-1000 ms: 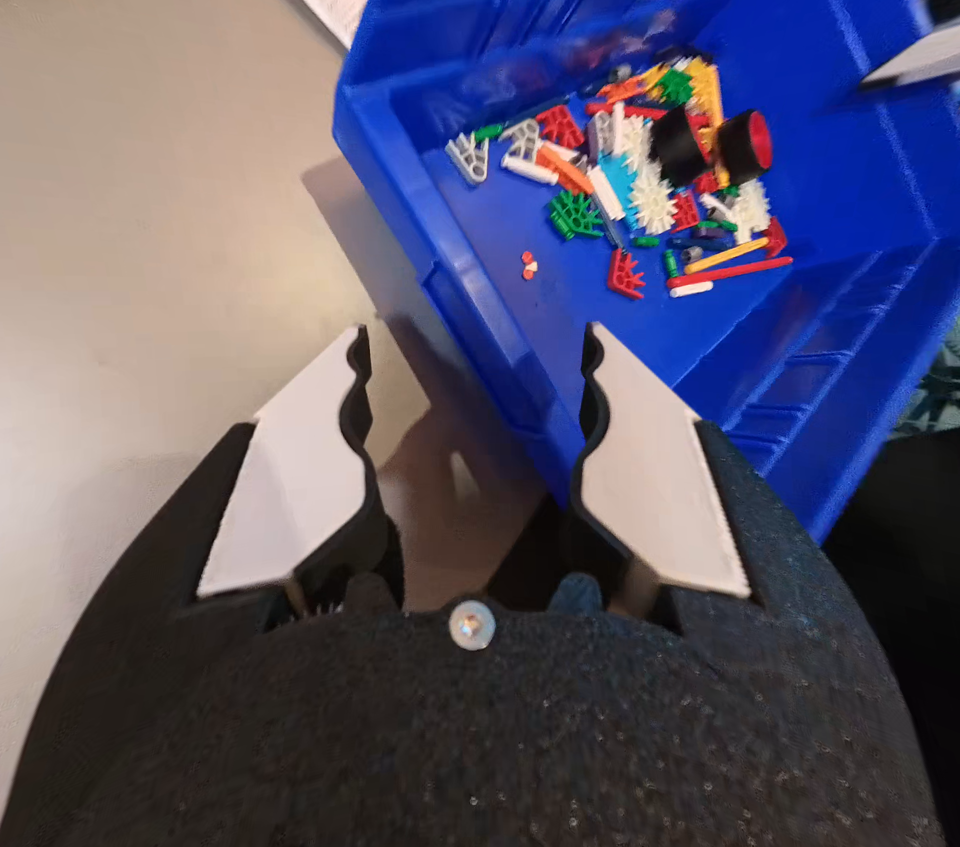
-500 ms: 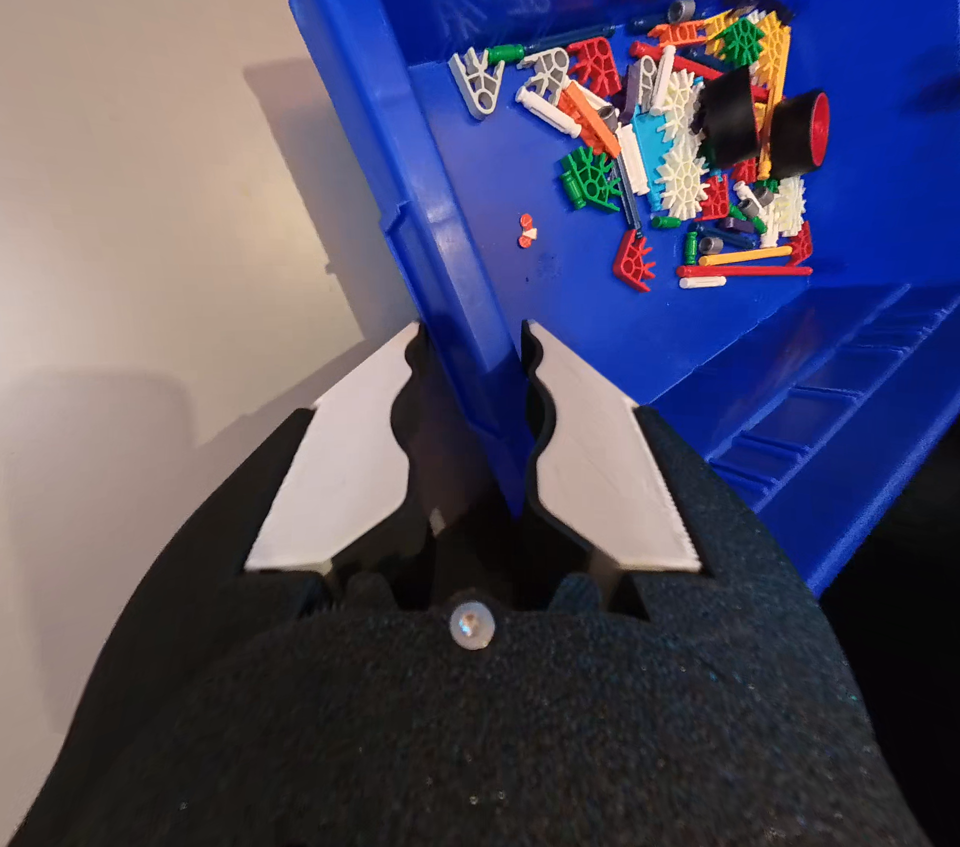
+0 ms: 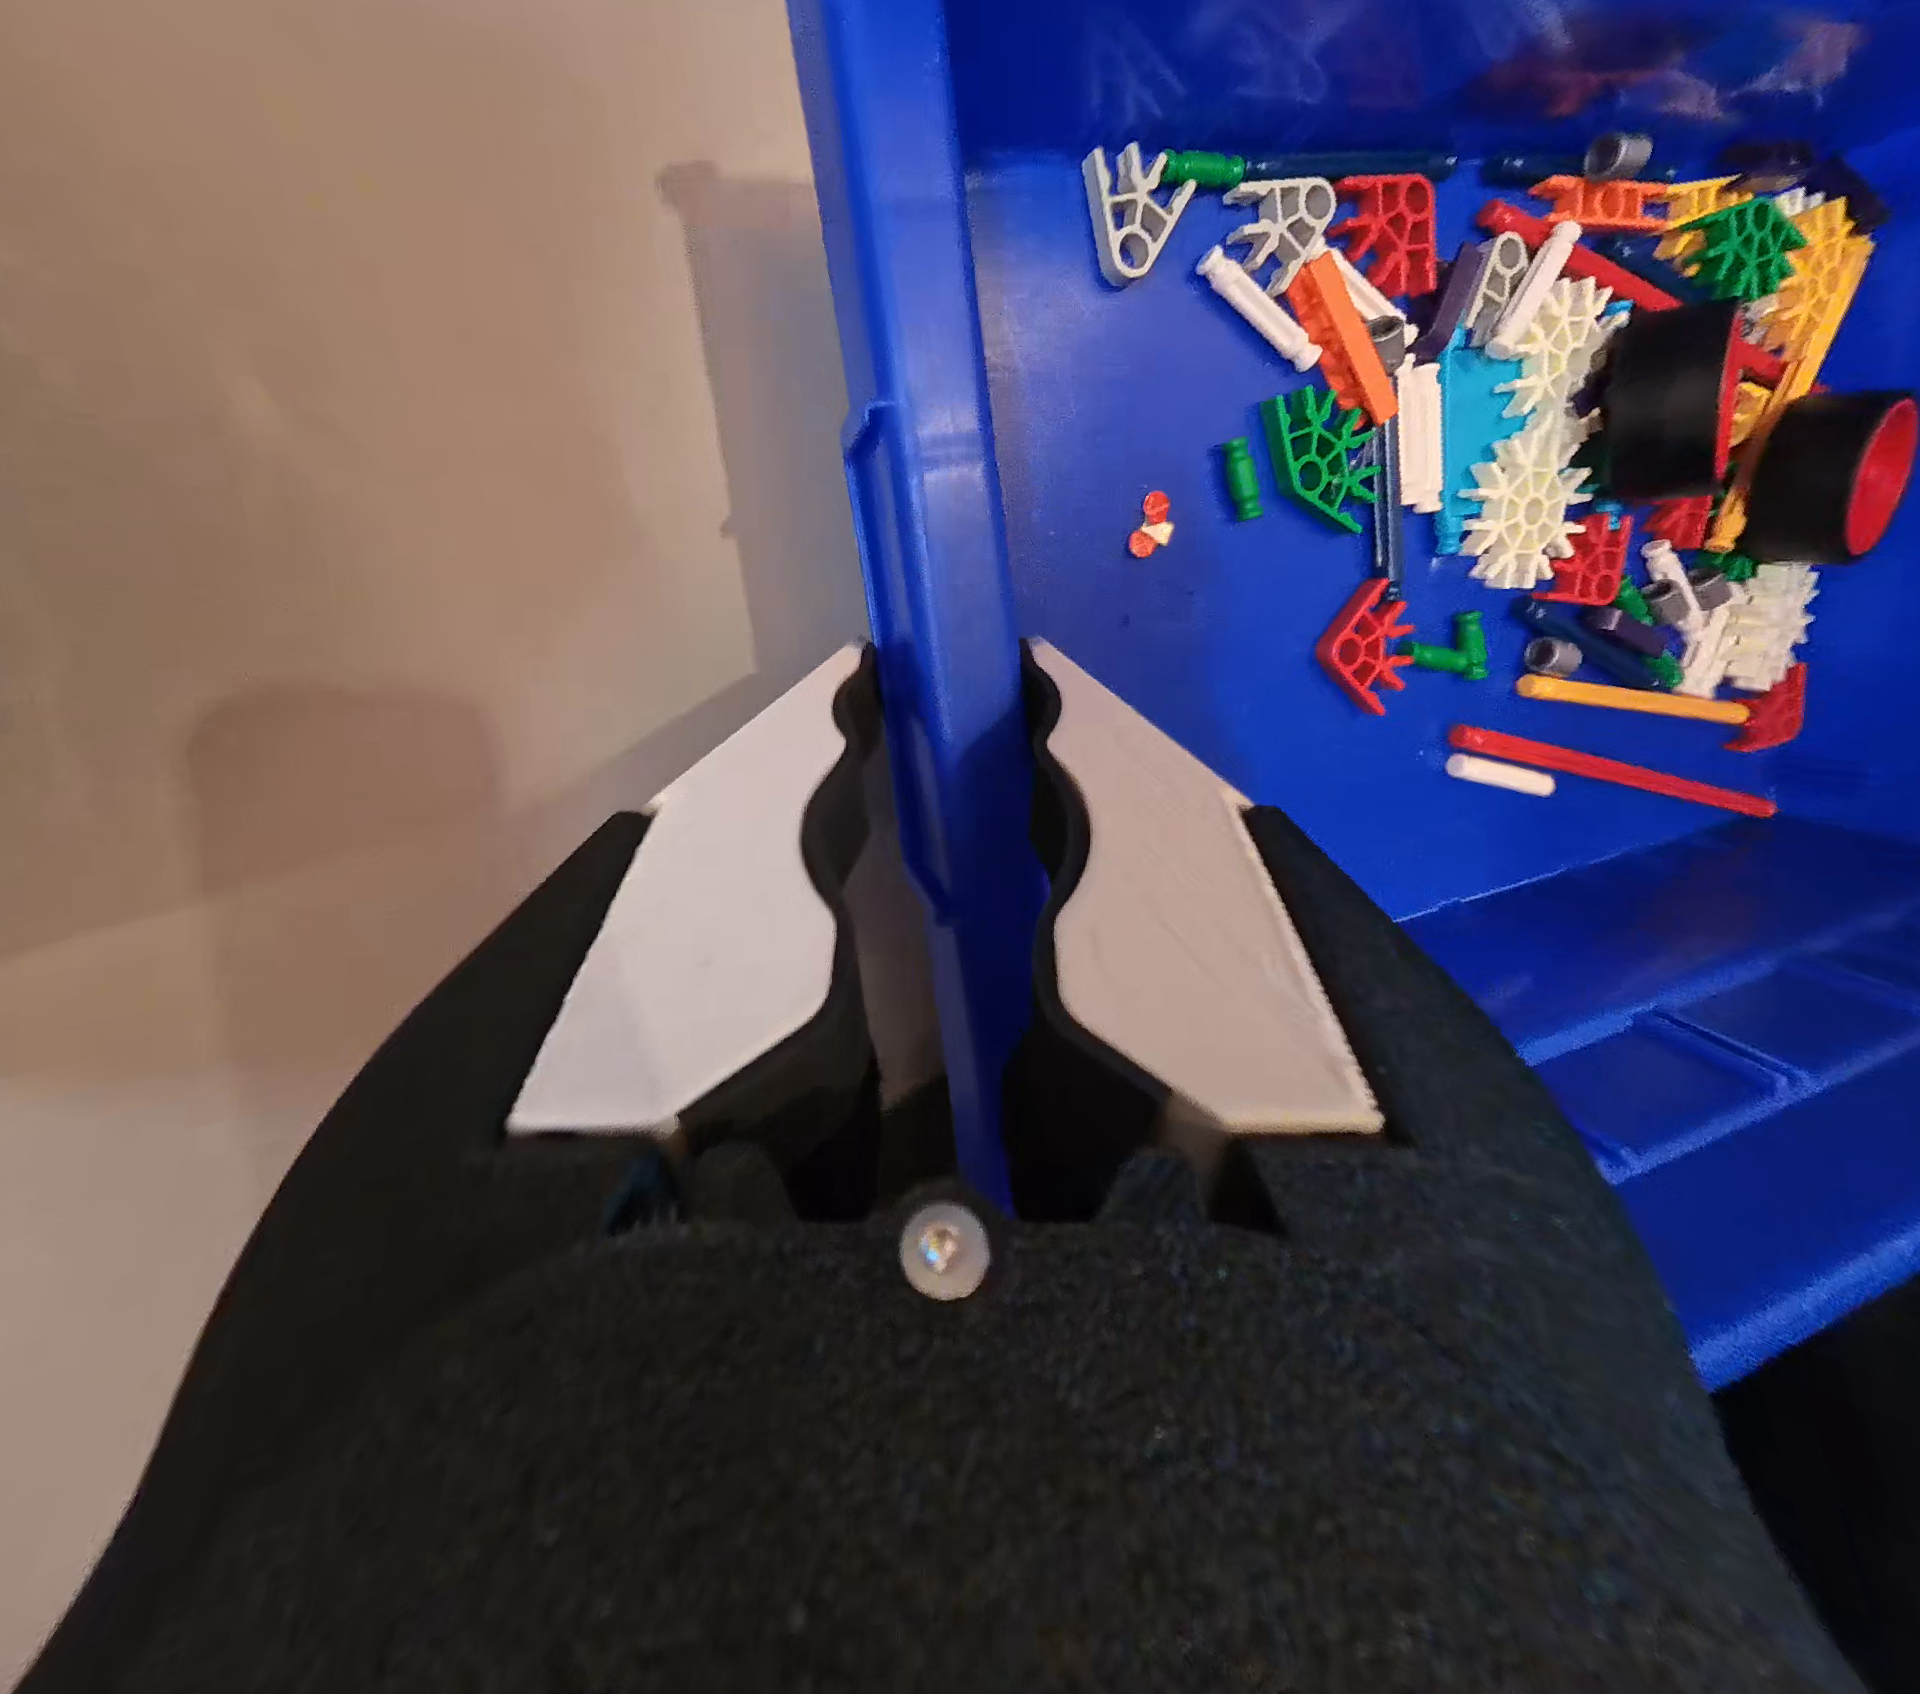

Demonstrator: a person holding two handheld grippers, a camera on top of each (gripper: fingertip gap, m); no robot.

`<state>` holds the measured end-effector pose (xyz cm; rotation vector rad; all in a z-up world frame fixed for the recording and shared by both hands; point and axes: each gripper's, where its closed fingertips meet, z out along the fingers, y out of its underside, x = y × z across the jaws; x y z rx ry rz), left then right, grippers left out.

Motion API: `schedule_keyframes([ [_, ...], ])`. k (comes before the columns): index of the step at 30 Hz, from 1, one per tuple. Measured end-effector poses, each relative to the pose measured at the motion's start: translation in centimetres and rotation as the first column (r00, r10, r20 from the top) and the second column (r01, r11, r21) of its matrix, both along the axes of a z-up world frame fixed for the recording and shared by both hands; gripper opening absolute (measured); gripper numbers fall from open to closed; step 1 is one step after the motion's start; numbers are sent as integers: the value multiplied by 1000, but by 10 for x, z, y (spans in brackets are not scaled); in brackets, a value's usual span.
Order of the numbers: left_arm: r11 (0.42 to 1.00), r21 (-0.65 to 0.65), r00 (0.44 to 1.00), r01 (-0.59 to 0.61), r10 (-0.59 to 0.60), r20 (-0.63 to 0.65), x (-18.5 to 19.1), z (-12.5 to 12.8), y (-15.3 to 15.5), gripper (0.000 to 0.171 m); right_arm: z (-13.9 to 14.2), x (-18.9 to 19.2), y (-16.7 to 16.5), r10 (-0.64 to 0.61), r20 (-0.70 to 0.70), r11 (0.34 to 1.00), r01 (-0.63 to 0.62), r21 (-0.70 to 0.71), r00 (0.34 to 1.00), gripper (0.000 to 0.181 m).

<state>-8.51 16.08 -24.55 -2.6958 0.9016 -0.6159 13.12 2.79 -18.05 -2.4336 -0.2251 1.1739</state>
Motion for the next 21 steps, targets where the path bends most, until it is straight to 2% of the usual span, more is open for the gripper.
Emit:
schedule_keyframes([
  [3, 1000, 2, 1000, -24, 24, 21, -8, -3, 1, 25, -2, -5, 1, 55, -9, 998, -55, -5, 998, 41],
  [5, 999, 16, 999, -30, 30, 21, -8, -3, 2, 26, 1, 4, 4, 47, 0, 998, -47, 29, 999, 41],
  [7, 997, 48, 998, -53, 53, 16, -10, 2, 5, 38, 1, 26, 9, 8, 47, 996, -12, 83, 999, 50],
  [9, 993, 94, 997, -71, 70, 9, -11, 12, 5, 51, -14, 58, 10, -35, 181, 992, 12, 126, 983, 44],
  [13, 957, 289, 997, -14, 37, -75, -10, 48, 10, 55, -52, 96, 1, -43, 359, 991, -4, 130, 932, 37],
  [15, 917, 389, 994, 92, -58, -97, 16, 76, 12, 54, -71, 101, 0, -35, 432, 990, -27, 137, 901, 37],
  [17, 871, 439, 975, 221, -194, -106, 60, 100, 13, 52, -86, 107, 3, -48, 519, 988, -37, 153, 853, 37],
  [19, 813, 482, 939, 328, -337, -70, 118, 124, 15, 45, -94, 108, 6, -51, 568, 985, -51, 164, 822, 35],
  [21, 756, 467, 870, 458, -490, -59, 175, 134, 15, 44, -95, 110, 9, -61, 600, 980, -67, 188, 798, 31],
])
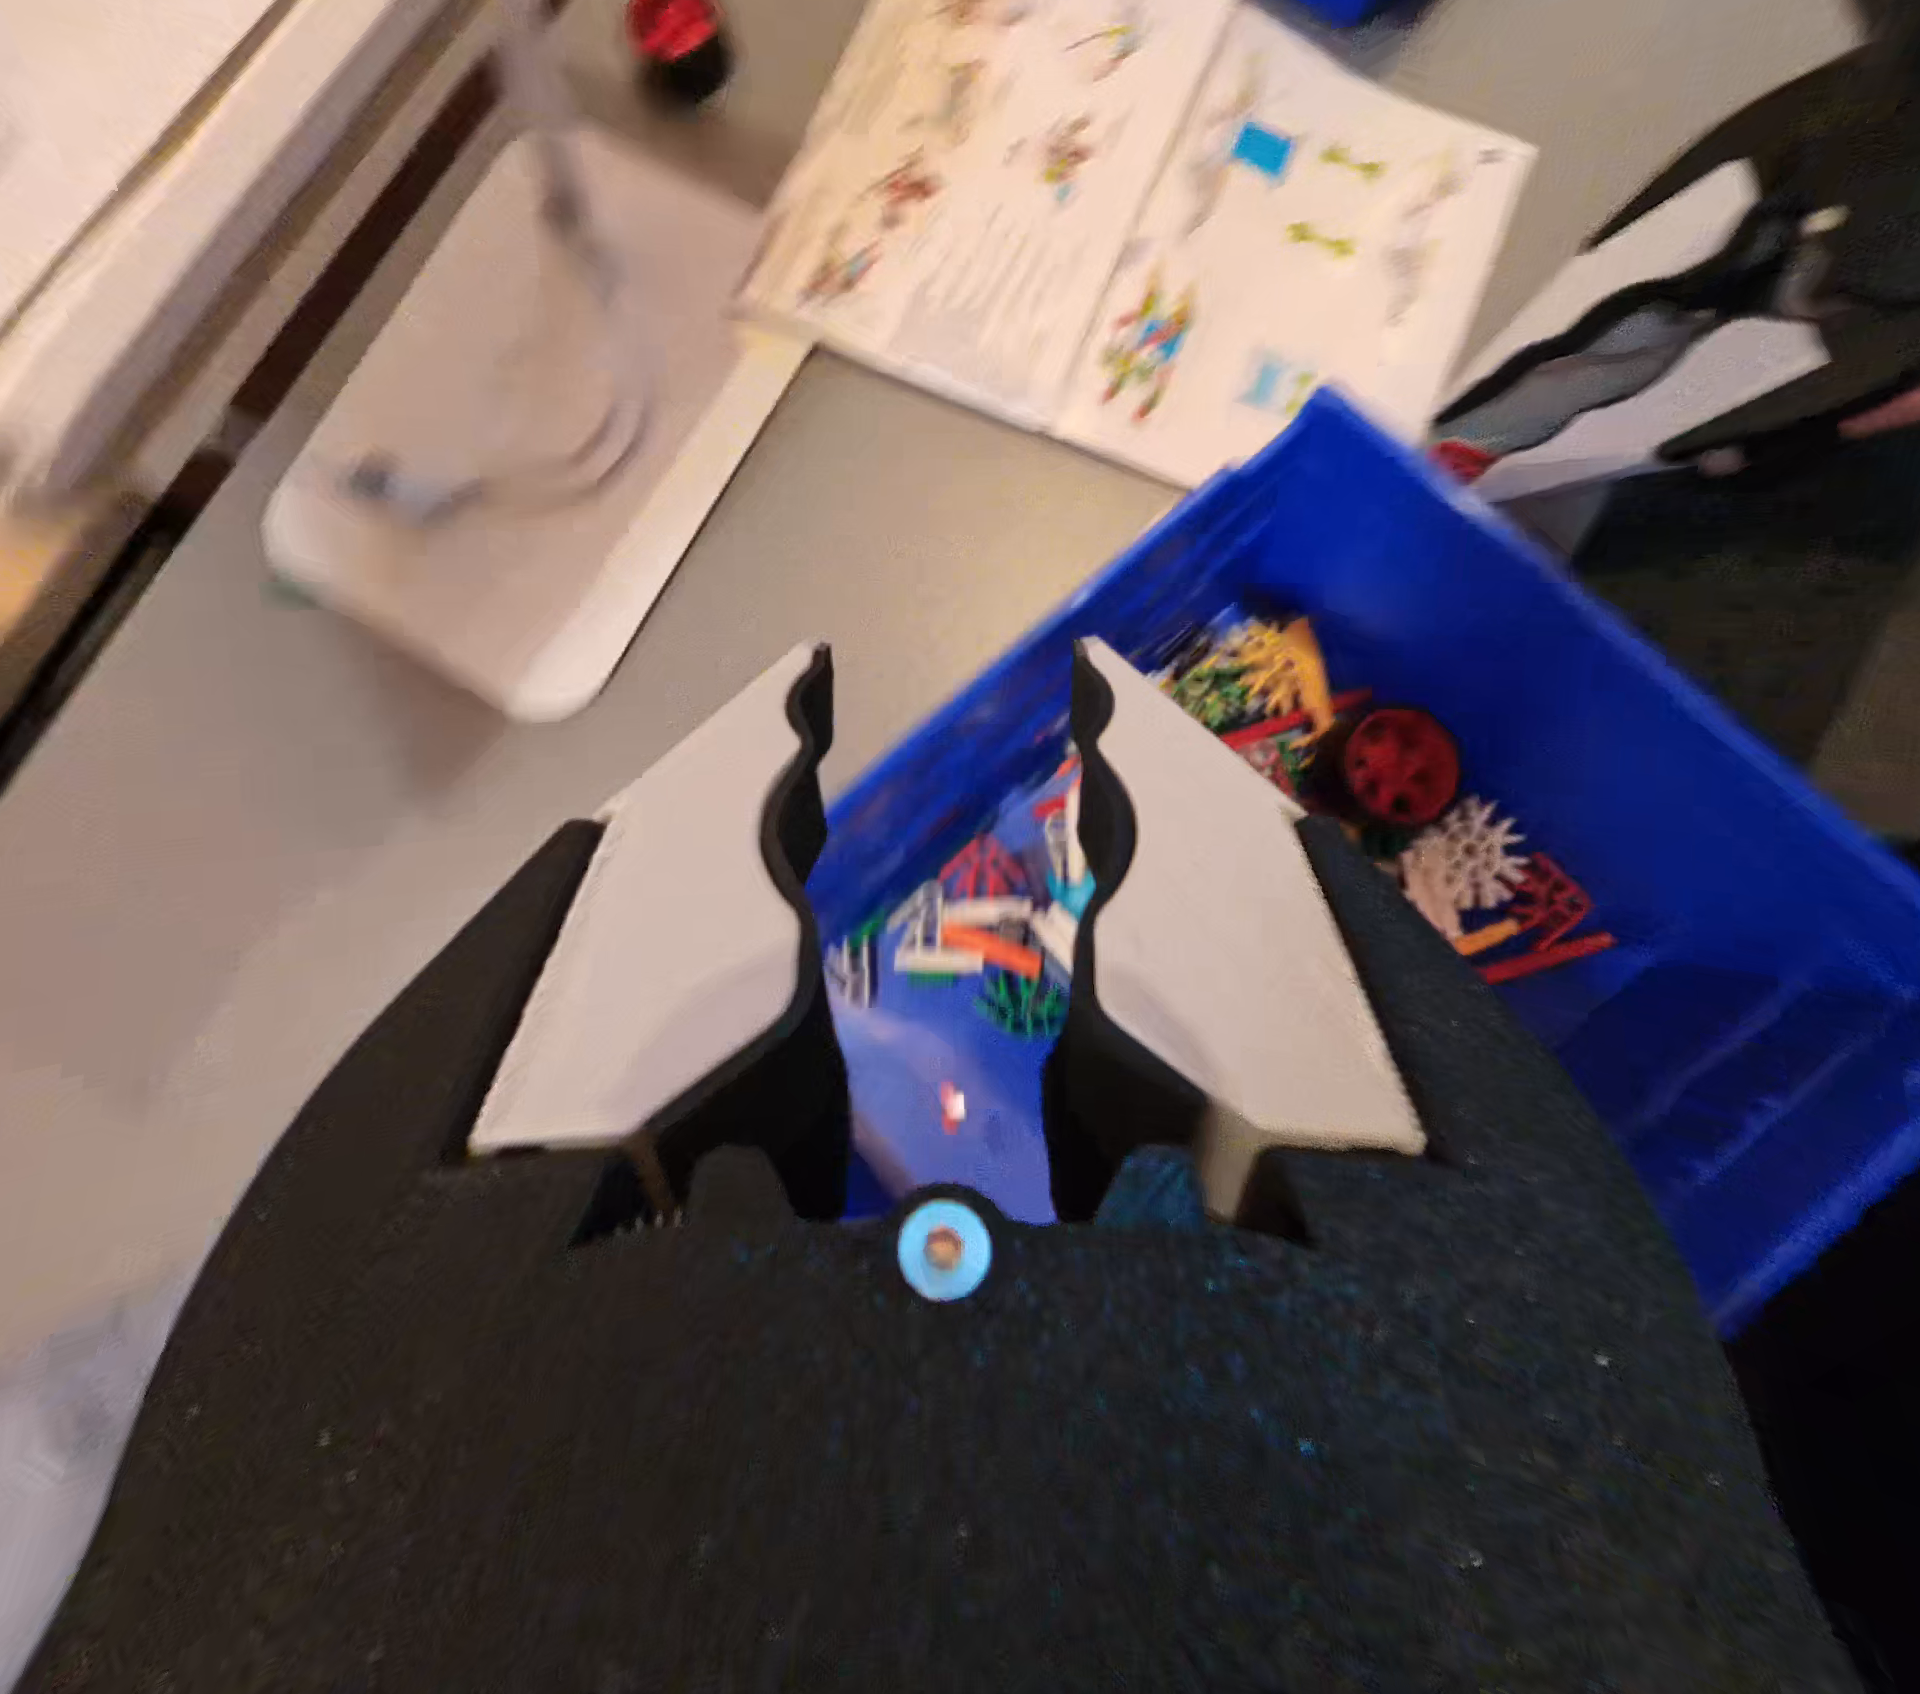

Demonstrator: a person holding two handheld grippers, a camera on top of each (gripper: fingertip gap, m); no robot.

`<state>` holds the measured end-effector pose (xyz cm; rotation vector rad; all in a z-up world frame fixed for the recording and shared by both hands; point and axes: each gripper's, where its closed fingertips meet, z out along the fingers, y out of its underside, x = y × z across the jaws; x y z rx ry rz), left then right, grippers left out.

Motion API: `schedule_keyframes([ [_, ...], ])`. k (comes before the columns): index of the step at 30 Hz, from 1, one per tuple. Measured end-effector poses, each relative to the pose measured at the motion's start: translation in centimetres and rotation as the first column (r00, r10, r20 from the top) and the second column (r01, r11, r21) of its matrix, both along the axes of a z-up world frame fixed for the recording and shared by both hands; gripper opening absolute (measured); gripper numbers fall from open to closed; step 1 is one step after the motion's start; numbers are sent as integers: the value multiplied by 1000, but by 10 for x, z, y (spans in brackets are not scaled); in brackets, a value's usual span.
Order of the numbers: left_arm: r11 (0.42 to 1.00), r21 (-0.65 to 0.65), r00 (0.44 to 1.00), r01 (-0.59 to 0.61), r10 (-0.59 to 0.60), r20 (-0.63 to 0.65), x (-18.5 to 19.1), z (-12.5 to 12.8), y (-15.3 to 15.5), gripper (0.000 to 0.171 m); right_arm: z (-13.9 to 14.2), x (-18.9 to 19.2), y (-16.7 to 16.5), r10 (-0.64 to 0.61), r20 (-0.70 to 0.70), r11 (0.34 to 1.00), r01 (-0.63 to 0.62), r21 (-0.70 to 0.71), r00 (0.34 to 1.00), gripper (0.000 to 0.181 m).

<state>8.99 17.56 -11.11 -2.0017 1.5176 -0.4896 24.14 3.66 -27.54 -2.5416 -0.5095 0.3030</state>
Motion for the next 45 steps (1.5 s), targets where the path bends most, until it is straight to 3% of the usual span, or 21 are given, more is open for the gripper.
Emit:
schedule_keyframes([
  [2, 983, -21, 982, 181, -182, -49, 47, -5, -1, 40, 0, 1, 0, 16, 20, 1000, -16, 3, 1000, 30],
  [5, 907, -90, 890, 411, -421, -177, 88, -40, 0, 32, -1, 4, -1, 27, 51, 999, -29, 24, 998, 23],
  [8, 791, -203, 752, 577, -612, -245, 103, -82, -9, 25, -1, 4, -1, 28, 57, 998, -31, 46, 998, 22],
  [11, 656, -345, 595, 671, -754, -279, 96, -120, -23, 21, -1, 5, -2, 17, 39, 998, -19, 55, 999, 22],
  [15, 581, -462, 530, 670, -810, -251, 95, -148, -34, 23, -1, 6, -7, 1, 21, 998, -2, 63, 1000, 21],
  [18, 540, -525, 505, 658, -833, -224, 93, -153, -40, 25, -1, 8, -11, -14, 7, 997, 14, 73, 1000, 21],
  [22, 468, -584, 421, 664, -879, -225, 88, -157, -47, 29, -1, 9, -13, -25, -13, 997, 25, 78, 1000, 21],
  [25, 458, -588, 380, 667, -888, -261, 93, -164, -40, 5, -1, 9, -13, -25, -21, 996, 27, 81, 999, 21],
  [29, 412, -590, 316, 694, -911, -265, 94, -164, -41, 4, -1, 9, -13, -26, -22, 996, 28, 86, 999, 21],
  [34, 422, -528, 324, 738, -906, -271, 94, -163, -40, 0, 0, 11, -12, -39, -33, 995, 42, 90, 999, 21],
  [40, 538, -409, 413, 737, -837, -359, 99, -162, -6, 2, 0, 19, -13, -64, -46, 994, 68, 88, 997, 21],
  [42, 542, -394, 415, 742, -833, -365, 97, -164, -7, 14, 0, 19, -13, -65, -52, 994, 69, 87, 997, 21],
  [45, 540, -356, 409, 762, -829, -382, 99, -166, -6, 11, 0, 19, -13, -65, -54, 994, 69, 86, 996, 21],
])
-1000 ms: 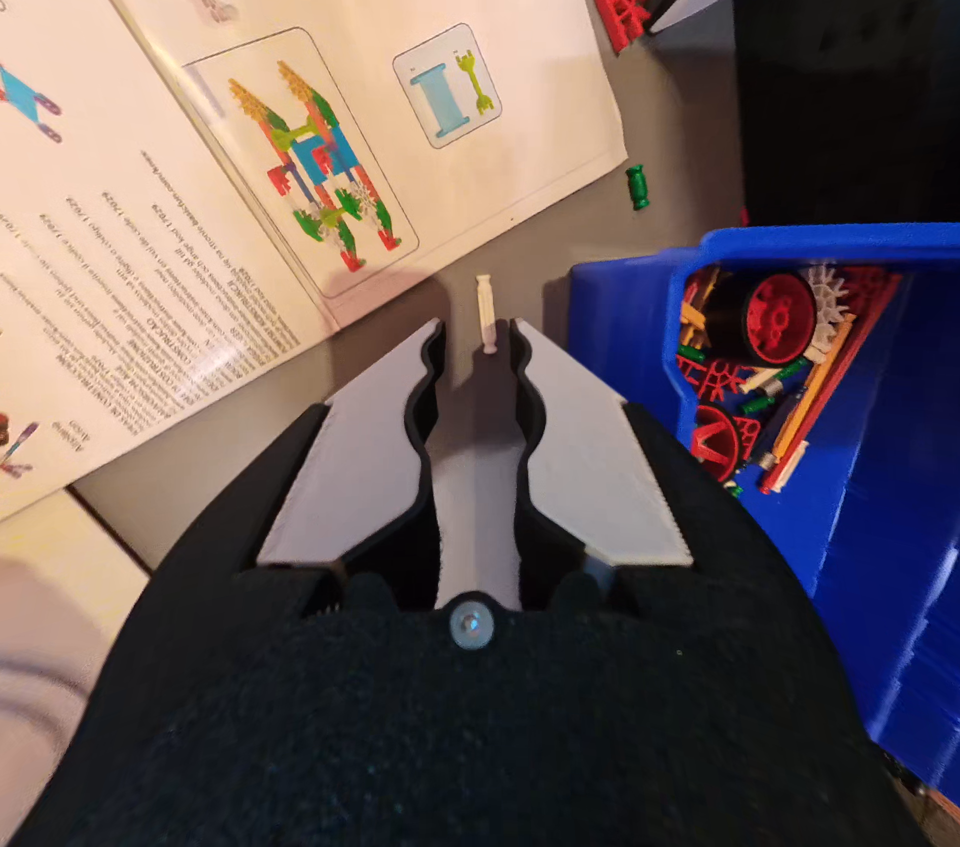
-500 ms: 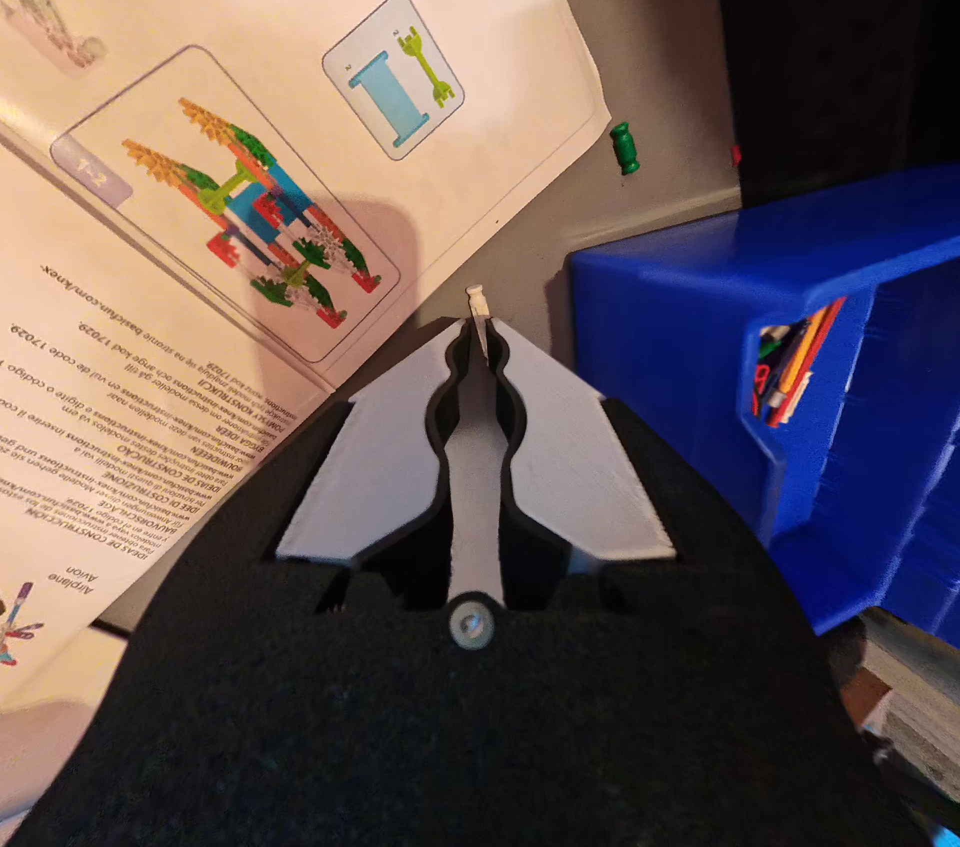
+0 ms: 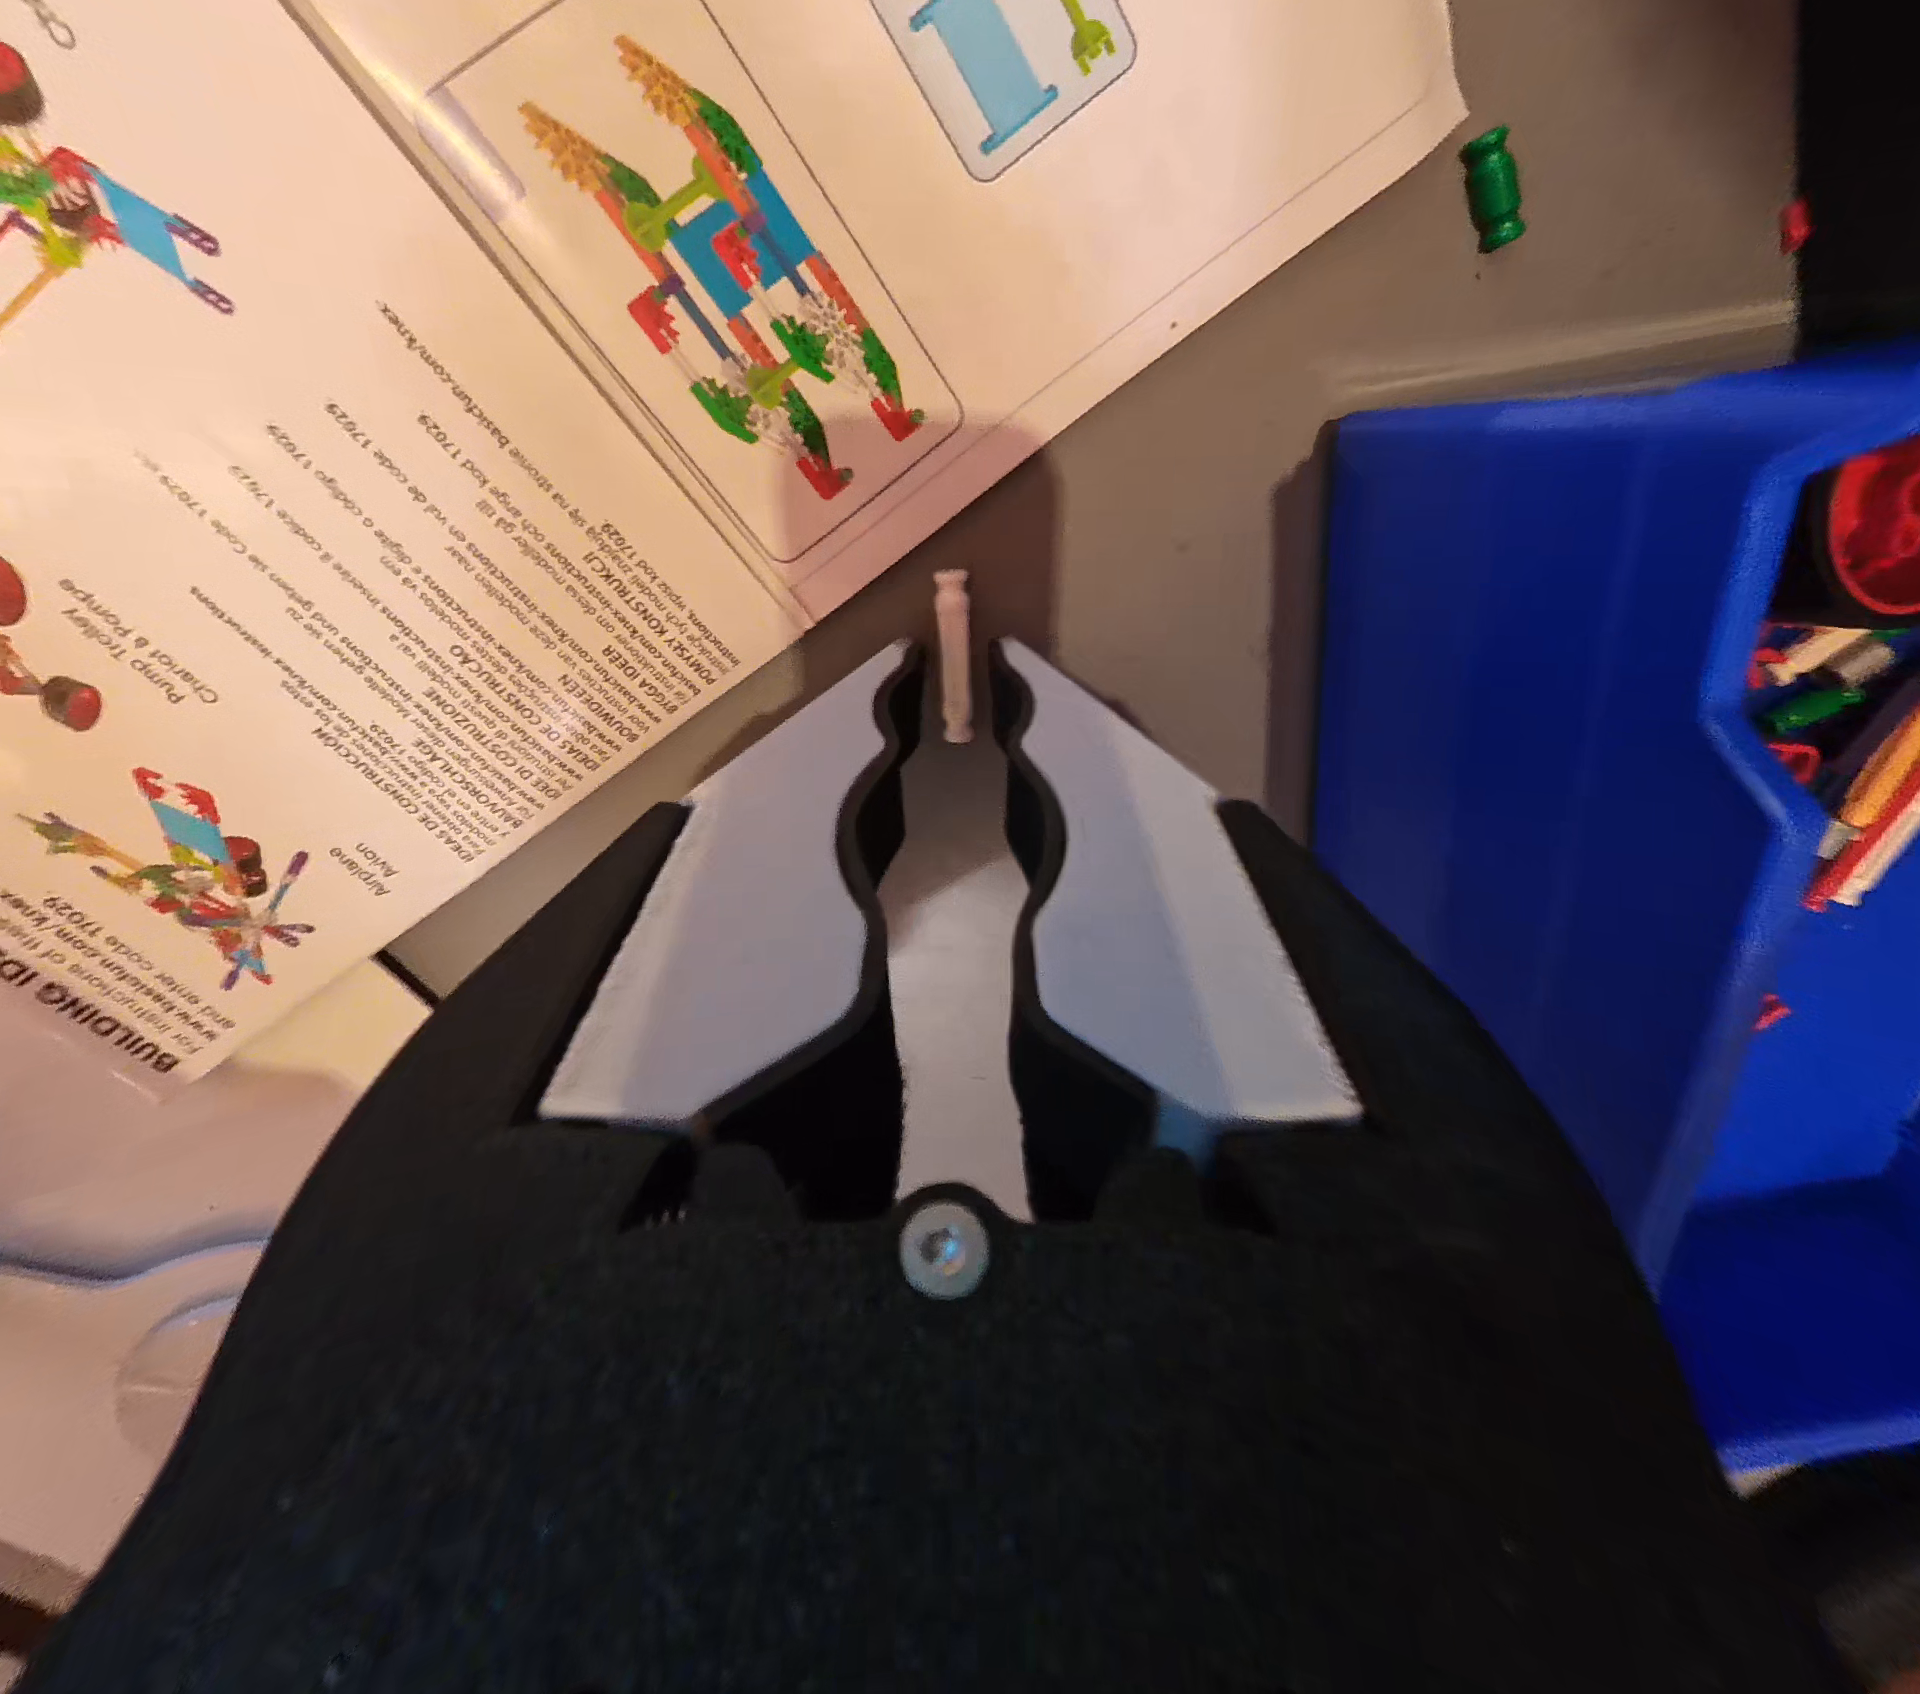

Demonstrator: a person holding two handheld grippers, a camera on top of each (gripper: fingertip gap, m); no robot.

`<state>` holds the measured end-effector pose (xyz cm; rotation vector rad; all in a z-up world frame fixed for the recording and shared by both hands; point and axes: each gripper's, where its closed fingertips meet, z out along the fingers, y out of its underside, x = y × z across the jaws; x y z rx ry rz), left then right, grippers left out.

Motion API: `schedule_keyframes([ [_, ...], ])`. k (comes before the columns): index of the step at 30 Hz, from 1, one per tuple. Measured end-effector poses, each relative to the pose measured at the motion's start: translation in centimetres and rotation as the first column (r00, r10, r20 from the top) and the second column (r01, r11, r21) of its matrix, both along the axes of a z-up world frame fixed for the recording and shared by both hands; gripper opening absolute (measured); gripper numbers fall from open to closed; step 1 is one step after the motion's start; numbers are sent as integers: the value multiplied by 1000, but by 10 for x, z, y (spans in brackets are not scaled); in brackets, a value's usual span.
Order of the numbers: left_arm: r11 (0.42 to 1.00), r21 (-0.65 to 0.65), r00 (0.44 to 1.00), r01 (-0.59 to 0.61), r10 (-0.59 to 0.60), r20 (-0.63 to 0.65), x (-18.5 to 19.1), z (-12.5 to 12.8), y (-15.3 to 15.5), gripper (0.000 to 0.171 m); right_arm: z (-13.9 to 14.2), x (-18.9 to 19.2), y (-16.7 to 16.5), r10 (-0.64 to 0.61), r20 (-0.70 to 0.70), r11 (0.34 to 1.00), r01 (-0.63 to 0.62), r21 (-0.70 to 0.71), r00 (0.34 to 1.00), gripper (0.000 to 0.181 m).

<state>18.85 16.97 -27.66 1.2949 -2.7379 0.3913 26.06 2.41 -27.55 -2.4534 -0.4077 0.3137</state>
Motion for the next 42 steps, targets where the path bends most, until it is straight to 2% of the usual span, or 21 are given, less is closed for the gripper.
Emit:
schedule_keyframes([
  [1, 1000, 21, 1000, 5, -5, 16, 2, -1, 3, 4, 0, 0, 0, 1, 0, 1000, -1, 0, 1000, 21],
  [5, 999, 35, 999, 29, -30, 41, 2, -1, 3, 3, 0, 0, 0, 6, -2, 1000, -6, -4, 1000, 21],
  [8, 998, 51, 997, -22, 18, 77, 5, 3, 10, 3, 8, 2, 1, 5, -24, 1000, -4, 14, 1000, 21],
  [10, 995, 29, 991, -94, 91, 101, 6, 14, 14, 3, 23, 4, 4, -5, -61, 999, 8, 40, 998, 21],
  [14, 964, 45, 941, -263, 246, 234, 3, 59, 32, 3, 73, 10, 21, -29, -148, 989, 49, 136, 989, 21],
  [16, 932, 35, 892, -360, 333, 306, -6, 91, 39, 3, 101, 10, 32, -20, -168, 979, 53, 195, 986, 22],
  [18, 889, 32, 820, -456, 406, 404, -19, 127, 46, 3, 128, 6, 45, 7, -171, 967, 37, 253, 985, 21],
  [22, 780, 29, 660, -625, 508, 554, -66, 194, 50, 3, 173, -20, 70, 100, -128, 935, -49, 352, 987, 22],
  [25, 657, 46, 529, -752, 560, 638, -120, 235, 53, 3, 201, -54, 86, 190, -107, 903, -131, 410, 976, 21],
  [29, 414, 136, 377, -900, 585, 718, -221, 277, 67, 3, 225, -104, 99, 312, -82, 859, -244, 450, 947, 21],
  [31, 283, 153, 298, -947, 592, 749, -273, 296, 77, 3, 233, -129, 102, 366, -80, 838, -291, 461, 927, 21],
  [32, 238, 159, 274, -958, 602, 750, -295, 301, 82, 3, 237, -140, 104, 392, -78, 827, -313, 467, 917, 21],
  [34, 161, 206, 261, -965, 626, 735, -331, 300, 95, 3, 243, -162, 105, 437, -68, 804, -356, 477, 897, 21],
  [35, 140, 221, 260, -965, 617, 743, -343, 300, 104, 3, 246, -172, 106, 457, -62, 793, -374, 481, 887, 21],
  [37, 43, 291, 247, -956, 658, 712, -372, 284, 123, 4, 252, -190, 106, 488, -56, 774, -402, 490, 871, 21],
  [38, 13, 356, 266, -934, 691, 672, -388, 270, 129, 7, 255, -198, 106, 500, -51, 766, -414, 491, 865, 21],
  [39, -24, 409, 279, -912, 694, 664, -400, 261, 134, 22, 258, -205, 106, 509, -48, 759, -422, 496, 859, 21],
  [42, -46, 442, 294, -896, 684, 668, -407, 254, 123, 35, 265, -226, 107, 535, -36, 740, -448, 502, 844, 21],
])
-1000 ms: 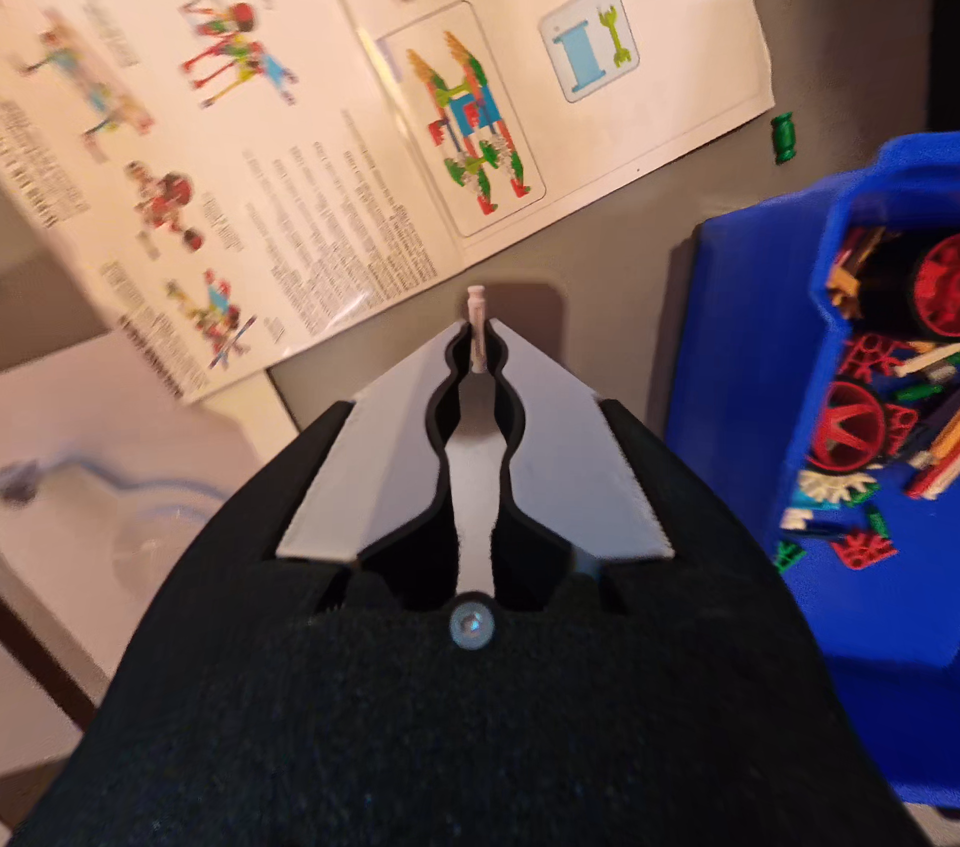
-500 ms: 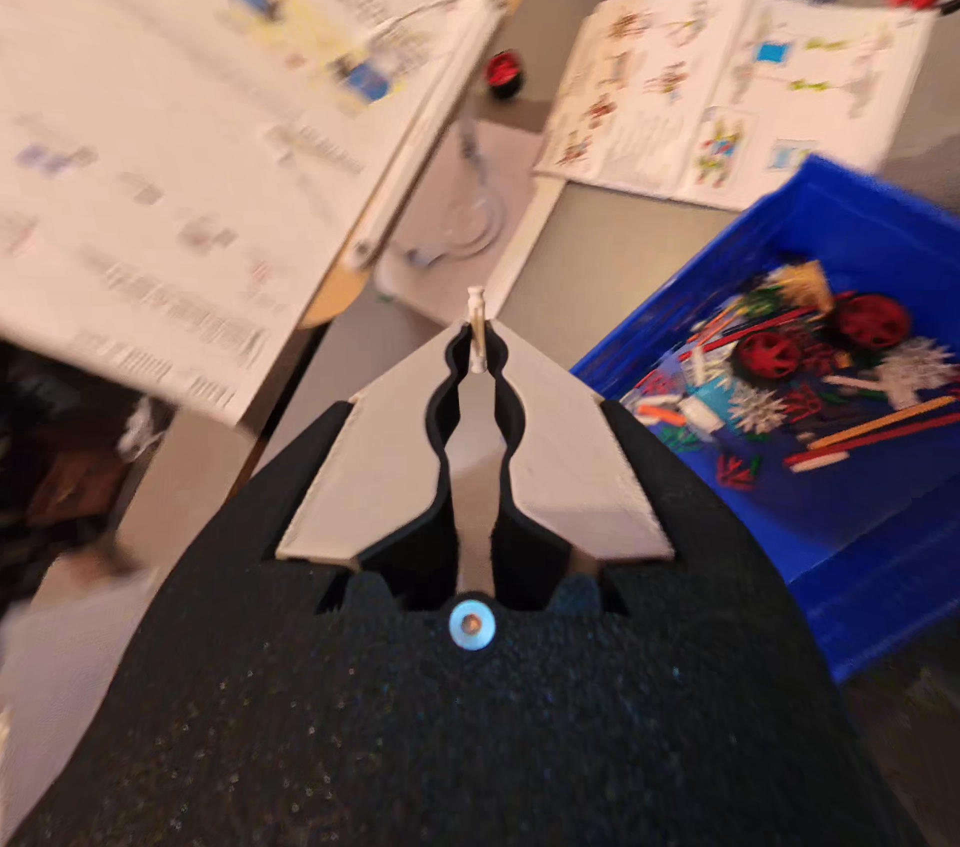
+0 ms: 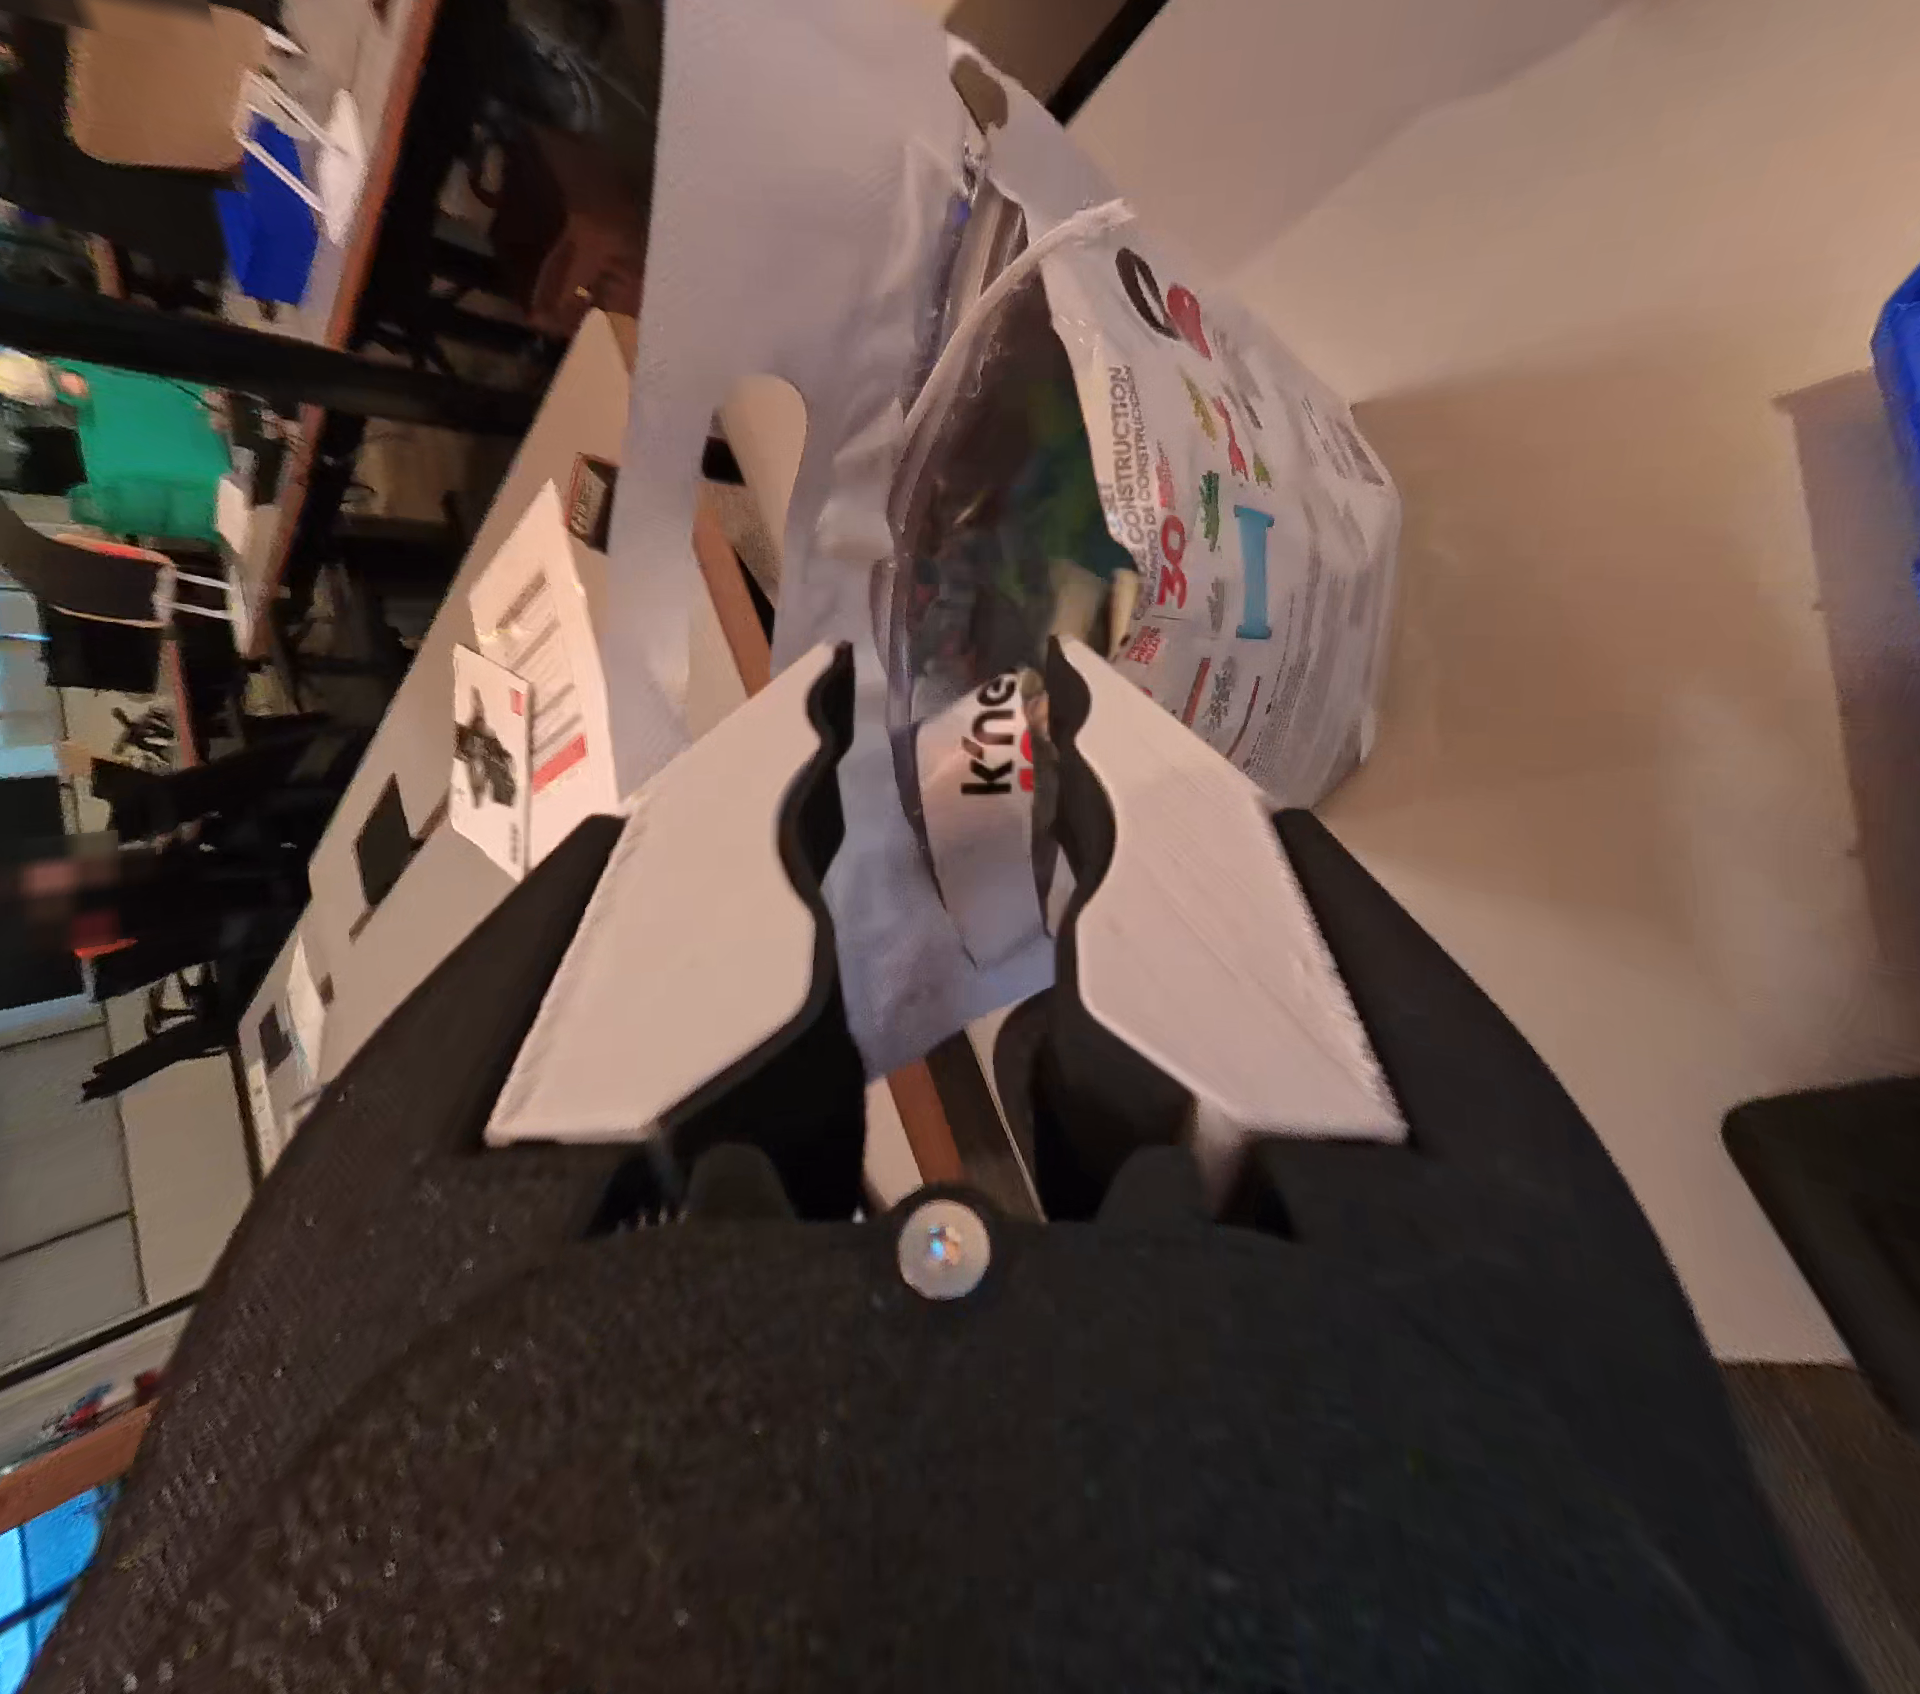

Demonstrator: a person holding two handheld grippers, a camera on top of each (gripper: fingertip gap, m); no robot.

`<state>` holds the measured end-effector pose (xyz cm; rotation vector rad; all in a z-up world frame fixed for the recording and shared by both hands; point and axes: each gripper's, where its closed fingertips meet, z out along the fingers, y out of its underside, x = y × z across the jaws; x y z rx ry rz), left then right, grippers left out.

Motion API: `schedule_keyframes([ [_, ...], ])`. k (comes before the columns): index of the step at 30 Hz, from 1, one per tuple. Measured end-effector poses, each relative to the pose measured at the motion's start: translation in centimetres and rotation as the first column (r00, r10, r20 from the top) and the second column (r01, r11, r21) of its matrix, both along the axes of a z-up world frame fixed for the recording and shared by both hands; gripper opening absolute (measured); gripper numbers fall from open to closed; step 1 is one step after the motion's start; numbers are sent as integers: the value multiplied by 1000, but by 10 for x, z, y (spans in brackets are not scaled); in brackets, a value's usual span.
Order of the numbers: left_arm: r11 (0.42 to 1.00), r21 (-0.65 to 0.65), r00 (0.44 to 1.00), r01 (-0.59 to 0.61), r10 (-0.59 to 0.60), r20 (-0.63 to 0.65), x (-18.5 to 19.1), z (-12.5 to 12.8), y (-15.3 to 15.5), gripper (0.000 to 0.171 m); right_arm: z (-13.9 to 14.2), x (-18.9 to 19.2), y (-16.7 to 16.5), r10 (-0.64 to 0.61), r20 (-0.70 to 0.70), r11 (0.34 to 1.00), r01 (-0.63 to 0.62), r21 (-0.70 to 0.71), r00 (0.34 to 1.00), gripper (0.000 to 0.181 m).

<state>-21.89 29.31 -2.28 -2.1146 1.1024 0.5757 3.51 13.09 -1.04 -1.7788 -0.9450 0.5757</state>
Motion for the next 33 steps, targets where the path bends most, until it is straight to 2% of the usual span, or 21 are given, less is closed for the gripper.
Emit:
schedule_keyframes([
  [2, 997, 67, 998, 42, -44, 36, 6, 10, -16, 30, 7, -16, 3, 24, -10, 1000, -24, 12, 1000, 21],
  [5, 995, 85, 988, 50, -62, 139, 11, 15, -48, 28, 22, -51, 19, 65, -19, 997, -64, 46, 998, 21],
  [10, 998, 9, 962, 59, -60, 268, 20, -10, -101, 23, 44, -129, 70, 115, 16, 979, -116, 169, 993, 22],
  [14, 997, -72, 962, 22, -1, 272, 9, -32, -131, 25, 66, -194, 114, 161, 4, 955, -157, 253, 987, 22],
  [15, 997, -79, 957, 20, 3, 290, 8, -33, -136, 25, 62, -208, 128, 152, 23, 953, -152, 260, 988, 22],
  [17, 996, -94, 954, 10, 18, 299, 5, -36, -144, 26, 42, -233, 151, 149, 71, 962, -162, 219, 986, 34],
  [19, 994, -108, 948, 11, 24, 319, 5, -39, -149, 26, 14, -241, 167, 125, 167, 975, -153, 161, 978, 50],
  [20, 993, -114, 944, 14, 25, 330, 6, -40, -151, 26, 10, -240, 167, 136, 166, 977, -160, 140, 977, 54],
  [23, 989, -140, 933, 44, 9, 359, 15, -48, -158, 26, 25, -220, 151, 162, 92, 978, -172, 118, 982, 53],
  [27, 976, -168, 914, 136, -59, 401, 39, -57, -160, 30, 37, -146, 115, 132, 35, 988, -135, 74, 991, 48],
  [30, 954, -182, 883, 237, -134, 450, 71, -59, -158, 32, 15, -59, 87, 16, 36, 999, -14, -34, 999, 46],
  [33, 905, -235, 849, 354, -206, 486, 111, -70, -162, 37, -29, 28, 51, -99, 128, 982, 118, -150, 987, 46],
])
